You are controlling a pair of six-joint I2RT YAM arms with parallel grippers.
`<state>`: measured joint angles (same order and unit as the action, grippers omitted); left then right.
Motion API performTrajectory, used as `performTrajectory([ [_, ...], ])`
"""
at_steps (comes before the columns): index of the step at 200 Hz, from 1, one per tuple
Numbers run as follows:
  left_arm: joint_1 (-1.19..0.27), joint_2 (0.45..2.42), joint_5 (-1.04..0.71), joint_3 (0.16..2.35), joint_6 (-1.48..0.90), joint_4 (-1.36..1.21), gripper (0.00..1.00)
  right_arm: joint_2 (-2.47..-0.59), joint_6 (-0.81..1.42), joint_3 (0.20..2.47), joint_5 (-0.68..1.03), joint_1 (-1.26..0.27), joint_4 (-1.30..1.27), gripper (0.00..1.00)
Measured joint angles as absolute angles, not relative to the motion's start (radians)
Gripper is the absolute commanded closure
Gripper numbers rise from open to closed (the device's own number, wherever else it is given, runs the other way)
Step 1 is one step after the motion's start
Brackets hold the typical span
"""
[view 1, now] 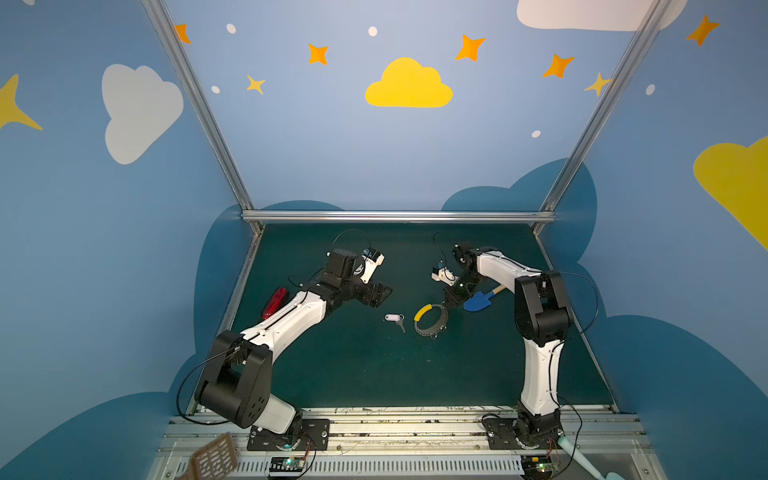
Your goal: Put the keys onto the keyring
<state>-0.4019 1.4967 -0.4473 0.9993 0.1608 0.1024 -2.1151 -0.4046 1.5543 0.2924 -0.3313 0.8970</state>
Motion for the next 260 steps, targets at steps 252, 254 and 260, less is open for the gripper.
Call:
performTrajectory([
  [252,-0.565,1.261,-0.622,0.799,0.484,-0.082,0.65,-1.34,-0.887,0.939,0.578,-0.455,0.263,1.0],
  [254,-0.566,1.261,-0.623,0.799,0.485,-0.084,0.64,-1.336,-0.893,0.935,0.583,-0.455,0.257,1.0],
  [260,-0.568,1.261,-0.624,0.799,0.489,-0.087,0.64,-1.322,-0.905,0.926,0.596,-0.455,0.241,1.0],
])
